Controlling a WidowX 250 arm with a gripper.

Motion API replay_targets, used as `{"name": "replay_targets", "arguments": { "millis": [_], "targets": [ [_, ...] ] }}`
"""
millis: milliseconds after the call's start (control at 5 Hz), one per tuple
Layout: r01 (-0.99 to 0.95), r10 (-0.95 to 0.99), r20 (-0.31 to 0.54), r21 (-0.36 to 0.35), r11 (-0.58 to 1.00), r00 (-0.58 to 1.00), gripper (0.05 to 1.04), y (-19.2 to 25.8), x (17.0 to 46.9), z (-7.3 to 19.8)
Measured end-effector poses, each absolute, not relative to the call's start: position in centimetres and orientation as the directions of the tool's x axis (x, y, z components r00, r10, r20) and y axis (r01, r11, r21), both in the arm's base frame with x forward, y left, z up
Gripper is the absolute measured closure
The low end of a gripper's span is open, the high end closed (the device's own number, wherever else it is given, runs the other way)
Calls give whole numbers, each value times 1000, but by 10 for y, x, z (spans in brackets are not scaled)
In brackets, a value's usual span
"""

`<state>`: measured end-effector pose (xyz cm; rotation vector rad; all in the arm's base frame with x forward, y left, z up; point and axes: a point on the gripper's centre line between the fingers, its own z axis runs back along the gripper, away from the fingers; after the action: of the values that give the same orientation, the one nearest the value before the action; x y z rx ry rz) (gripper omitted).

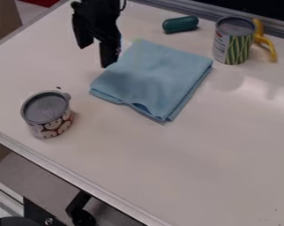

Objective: Move the red can to the bottom right of the table

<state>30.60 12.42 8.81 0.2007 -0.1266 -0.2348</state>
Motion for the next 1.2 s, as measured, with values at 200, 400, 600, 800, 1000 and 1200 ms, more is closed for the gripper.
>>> {"name": "replay_targets", "arguments": {
  "millis": [200, 400, 600, 800, 1000, 1200],
  "targets": [
    [359, -387, 78, 243, 901, 919, 83, 144, 296, 101],
    [536, -566, 53, 260, 803, 823, 83, 157, 278, 103],
    [652, -682, 41, 255, 714, 730, 83, 174, 255, 101],
    [740, -767, 8, 259, 621, 641, 83, 189, 230, 95],
    [828, -851, -58, 272, 490, 522, 83, 202, 207, 91],
    [899, -906, -133, 246, 362, 401, 83, 217, 194, 89]
  ]
}}
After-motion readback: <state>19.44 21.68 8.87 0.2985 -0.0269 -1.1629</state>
